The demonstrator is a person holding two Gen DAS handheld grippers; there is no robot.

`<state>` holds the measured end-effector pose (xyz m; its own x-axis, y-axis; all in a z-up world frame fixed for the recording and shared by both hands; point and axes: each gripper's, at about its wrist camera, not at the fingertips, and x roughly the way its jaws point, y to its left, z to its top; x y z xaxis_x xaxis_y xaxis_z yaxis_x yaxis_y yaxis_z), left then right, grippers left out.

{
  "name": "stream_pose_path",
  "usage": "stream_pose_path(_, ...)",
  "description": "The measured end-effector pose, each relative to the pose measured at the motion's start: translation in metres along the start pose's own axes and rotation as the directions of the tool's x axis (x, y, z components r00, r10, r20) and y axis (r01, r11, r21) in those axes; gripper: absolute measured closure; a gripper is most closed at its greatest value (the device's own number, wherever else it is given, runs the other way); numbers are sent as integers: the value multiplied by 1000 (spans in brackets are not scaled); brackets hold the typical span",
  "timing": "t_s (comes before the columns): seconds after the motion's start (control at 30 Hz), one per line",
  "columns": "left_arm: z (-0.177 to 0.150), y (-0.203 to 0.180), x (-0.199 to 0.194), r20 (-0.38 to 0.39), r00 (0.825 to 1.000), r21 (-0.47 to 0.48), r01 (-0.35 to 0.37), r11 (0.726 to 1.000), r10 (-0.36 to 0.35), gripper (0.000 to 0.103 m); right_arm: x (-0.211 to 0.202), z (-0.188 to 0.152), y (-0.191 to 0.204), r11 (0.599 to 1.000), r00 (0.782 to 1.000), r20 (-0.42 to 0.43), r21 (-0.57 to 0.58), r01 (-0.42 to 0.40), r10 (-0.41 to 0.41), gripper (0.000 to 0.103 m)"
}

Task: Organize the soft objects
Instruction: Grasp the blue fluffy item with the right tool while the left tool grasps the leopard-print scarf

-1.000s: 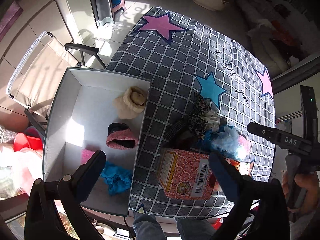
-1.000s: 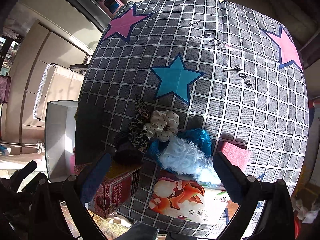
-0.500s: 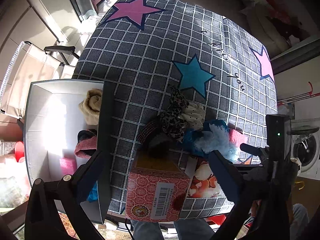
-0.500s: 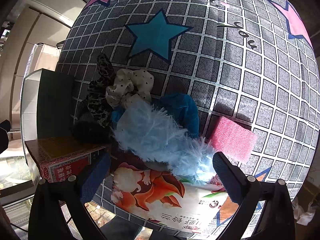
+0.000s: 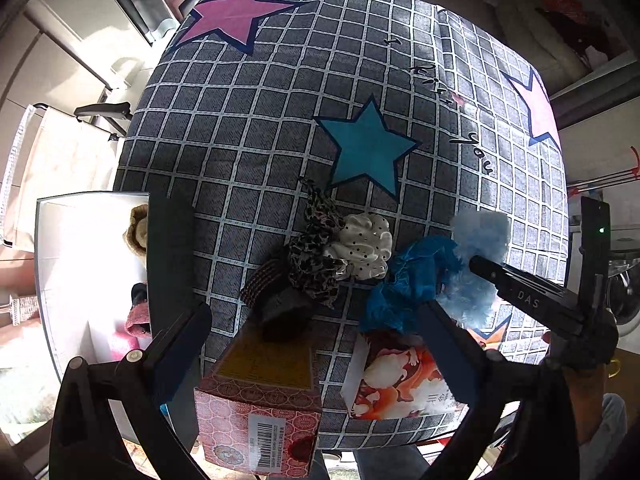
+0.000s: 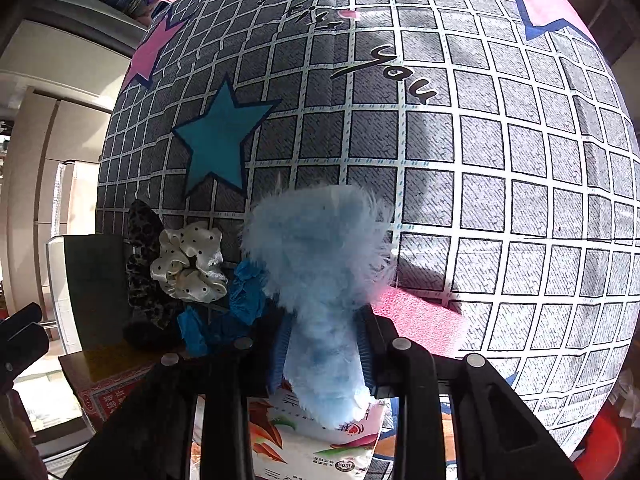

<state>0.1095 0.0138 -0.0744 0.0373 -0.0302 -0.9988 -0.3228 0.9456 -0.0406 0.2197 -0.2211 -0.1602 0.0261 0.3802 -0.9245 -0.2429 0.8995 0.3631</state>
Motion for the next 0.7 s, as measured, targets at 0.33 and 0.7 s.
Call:
stream_pose_path(0.33,6,-100,43,-44,998,199,-30,979,40,0,-34,7,-98,976,999,32,215,-24,18,69)
stream_pose_path(0.7,24,-61,30,7,991,89,-134,987,134,0,27,34,-23,994,996,-55,84,-70,75,54)
